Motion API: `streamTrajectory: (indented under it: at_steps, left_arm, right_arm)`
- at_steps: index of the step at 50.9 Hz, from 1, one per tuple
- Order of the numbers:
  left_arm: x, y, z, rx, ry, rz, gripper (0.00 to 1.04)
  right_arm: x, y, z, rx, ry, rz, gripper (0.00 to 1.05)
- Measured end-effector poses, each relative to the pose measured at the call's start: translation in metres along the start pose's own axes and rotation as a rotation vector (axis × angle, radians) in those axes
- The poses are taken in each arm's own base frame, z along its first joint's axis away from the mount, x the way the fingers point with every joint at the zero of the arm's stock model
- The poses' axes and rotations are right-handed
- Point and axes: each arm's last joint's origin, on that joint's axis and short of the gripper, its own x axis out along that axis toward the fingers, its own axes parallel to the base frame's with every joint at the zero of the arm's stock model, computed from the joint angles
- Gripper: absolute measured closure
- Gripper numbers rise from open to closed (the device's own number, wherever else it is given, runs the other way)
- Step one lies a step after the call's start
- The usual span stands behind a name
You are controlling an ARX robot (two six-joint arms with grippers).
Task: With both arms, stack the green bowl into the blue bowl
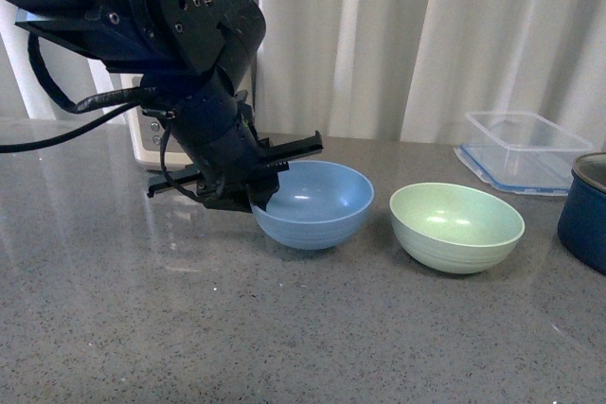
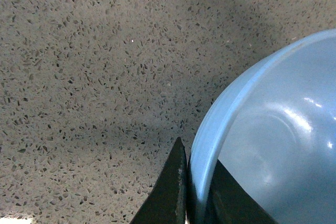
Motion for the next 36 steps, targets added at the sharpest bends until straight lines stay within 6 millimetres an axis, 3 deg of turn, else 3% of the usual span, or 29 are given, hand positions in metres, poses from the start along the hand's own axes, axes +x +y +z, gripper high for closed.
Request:
streamTrajectory:
  at_steps: [2, 10, 15, 24, 27, 32, 36]
  left_arm:
    - [0.002, -0.001, -0.001, 0.0, 0.006, 0.007, 0.99]
    - [0.006, -0.001, -0.004, 0.005, 0.021, 0.013, 0.67]
    - [-0.005, -0.002, 0.001, 0.011, 0.004, -0.019, 0.47]
    - [-0.062, 0.004, 0.017, 0.036, -0.123, -0.078, 0.17]
    - [-0.093, 0.013, 0.021, 0.05, -0.207, -0.103, 0.05]
    - [-0.136, 0.034, 0.016, 0.073, -0.401, -0.068, 0.07]
    - [-0.155, 0.045, 0.011, 0.104, -0.56, -0.003, 0.12]
  right_arm:
    - [0.0, 0.0, 0.0, 0.0, 0.0, 0.0, 0.1]
    - [0.0, 0.0, 0.0, 0.0, 0.0, 0.0, 0.1]
    - [0.0, 0.0, 0.0, 0.0, 0.0, 0.0, 0.1]
    - [0.0, 0.0, 0.0, 0.0, 0.0, 0.0, 0.1]
    - [0.0, 0.0, 0.0, 0.0, 0.0, 0.0, 0.1]
    - [0.0, 0.0, 0.0, 0.0, 0.0, 0.0, 0.1]
    - [0.0, 0.0, 0.0, 0.0, 0.0, 0.0, 0.1]
